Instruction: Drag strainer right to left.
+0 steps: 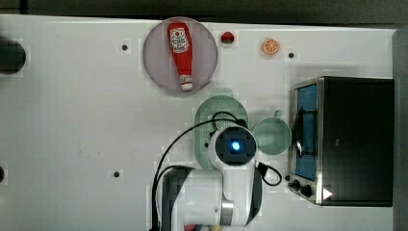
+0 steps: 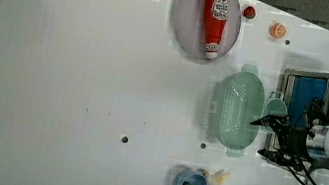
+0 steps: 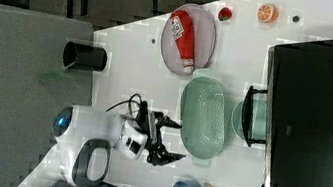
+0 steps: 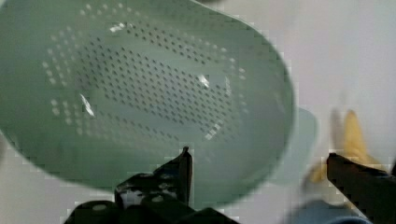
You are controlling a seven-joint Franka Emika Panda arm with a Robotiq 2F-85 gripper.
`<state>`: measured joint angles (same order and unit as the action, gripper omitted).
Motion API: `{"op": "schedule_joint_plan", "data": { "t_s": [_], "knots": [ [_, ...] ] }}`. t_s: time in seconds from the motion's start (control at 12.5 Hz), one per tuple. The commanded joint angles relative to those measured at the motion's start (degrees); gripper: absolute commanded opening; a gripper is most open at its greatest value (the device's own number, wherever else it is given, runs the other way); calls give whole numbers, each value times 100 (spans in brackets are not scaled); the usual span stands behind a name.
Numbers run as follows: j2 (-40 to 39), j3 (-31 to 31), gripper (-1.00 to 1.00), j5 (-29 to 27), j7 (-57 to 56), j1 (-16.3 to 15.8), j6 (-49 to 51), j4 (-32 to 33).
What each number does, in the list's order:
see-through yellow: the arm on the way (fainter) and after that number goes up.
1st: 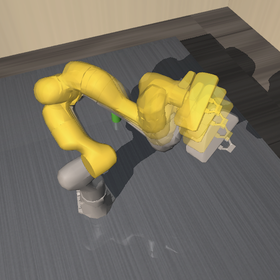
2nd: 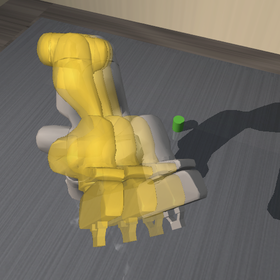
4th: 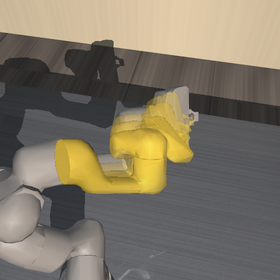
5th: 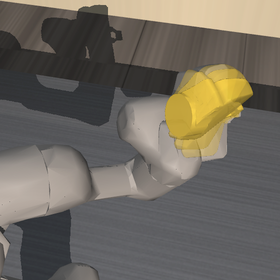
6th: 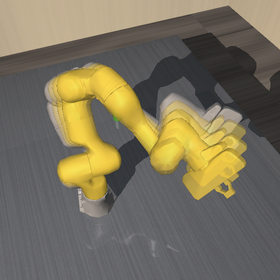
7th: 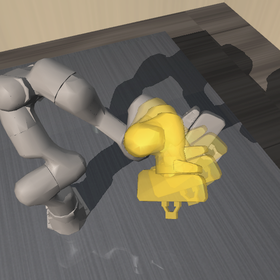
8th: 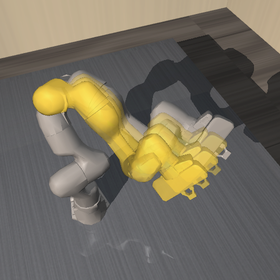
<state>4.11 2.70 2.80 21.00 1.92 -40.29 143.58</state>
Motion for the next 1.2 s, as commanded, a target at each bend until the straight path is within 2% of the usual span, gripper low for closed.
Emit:
{"op": "schedule_joint_plan", "data": {
  "t_s": [0.08, 0.4, 0.72, 1.2],
  "knots": [
    [-262, 67, 100, 27, 1351, -59, -740, -67],
    [-1333, -44, 100, 26, 1540, -143, -2225, -69],
    [-2100, -91, 100, -10, 1947, -226, -3053, -69],
    [-2408, -182, 100, -14, 2275, -400, -3236, -83]
  ]
}}
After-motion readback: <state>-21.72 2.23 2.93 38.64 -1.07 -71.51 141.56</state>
